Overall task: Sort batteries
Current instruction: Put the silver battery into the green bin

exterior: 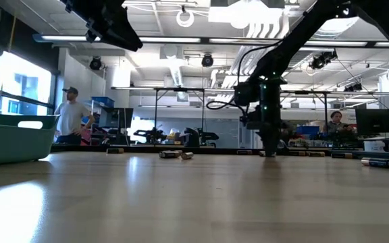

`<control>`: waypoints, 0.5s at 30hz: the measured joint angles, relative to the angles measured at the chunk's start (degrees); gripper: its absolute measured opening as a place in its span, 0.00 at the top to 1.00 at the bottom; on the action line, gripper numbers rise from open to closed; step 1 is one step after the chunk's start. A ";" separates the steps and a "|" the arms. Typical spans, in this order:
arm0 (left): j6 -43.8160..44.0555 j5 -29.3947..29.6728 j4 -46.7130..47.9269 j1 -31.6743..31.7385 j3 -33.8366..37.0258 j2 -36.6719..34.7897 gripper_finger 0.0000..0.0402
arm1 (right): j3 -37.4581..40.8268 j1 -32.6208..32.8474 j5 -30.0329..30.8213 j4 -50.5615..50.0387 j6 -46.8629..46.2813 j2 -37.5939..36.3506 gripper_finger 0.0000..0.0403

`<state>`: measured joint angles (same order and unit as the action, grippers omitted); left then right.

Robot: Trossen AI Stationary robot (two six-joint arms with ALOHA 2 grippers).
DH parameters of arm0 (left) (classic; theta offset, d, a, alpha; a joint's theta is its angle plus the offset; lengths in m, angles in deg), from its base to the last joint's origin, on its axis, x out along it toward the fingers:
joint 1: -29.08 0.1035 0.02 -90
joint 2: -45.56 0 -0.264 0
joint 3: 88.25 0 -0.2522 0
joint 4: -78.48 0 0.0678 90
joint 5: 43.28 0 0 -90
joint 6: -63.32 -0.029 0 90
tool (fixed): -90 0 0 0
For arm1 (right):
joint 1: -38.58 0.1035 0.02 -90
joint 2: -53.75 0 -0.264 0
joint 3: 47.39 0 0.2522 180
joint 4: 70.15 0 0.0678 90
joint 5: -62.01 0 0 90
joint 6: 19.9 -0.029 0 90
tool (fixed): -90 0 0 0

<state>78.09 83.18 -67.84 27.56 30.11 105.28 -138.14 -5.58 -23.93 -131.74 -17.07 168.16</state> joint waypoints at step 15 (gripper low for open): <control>0.04 -1.28 2.02 -0.04 0.20 0.00 0.70 | 1.63 1.65 -7.32 6.46 4.22 -14.96 0.94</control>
<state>78.13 81.90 -65.81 27.52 30.31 105.28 -136.51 -3.93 -31.25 -125.28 -12.85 153.20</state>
